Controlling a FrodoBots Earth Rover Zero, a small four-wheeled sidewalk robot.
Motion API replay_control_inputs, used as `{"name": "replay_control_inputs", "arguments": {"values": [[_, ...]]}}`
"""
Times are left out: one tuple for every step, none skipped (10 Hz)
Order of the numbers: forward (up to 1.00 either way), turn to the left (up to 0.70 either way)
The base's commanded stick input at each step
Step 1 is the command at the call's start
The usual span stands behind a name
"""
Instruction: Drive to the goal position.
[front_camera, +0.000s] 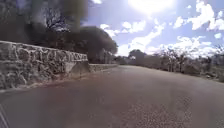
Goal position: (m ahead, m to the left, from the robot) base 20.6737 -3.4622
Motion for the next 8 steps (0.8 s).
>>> {"name": "replay_control_inputs", "arguments": {"values": [[0.50,0.00],[0.50,0.00],[0.50,0.00],[0.50,0.00],[0.50,0.00],[0.50,0.00],[0.50,0.00],[0.50,0.00]]}}
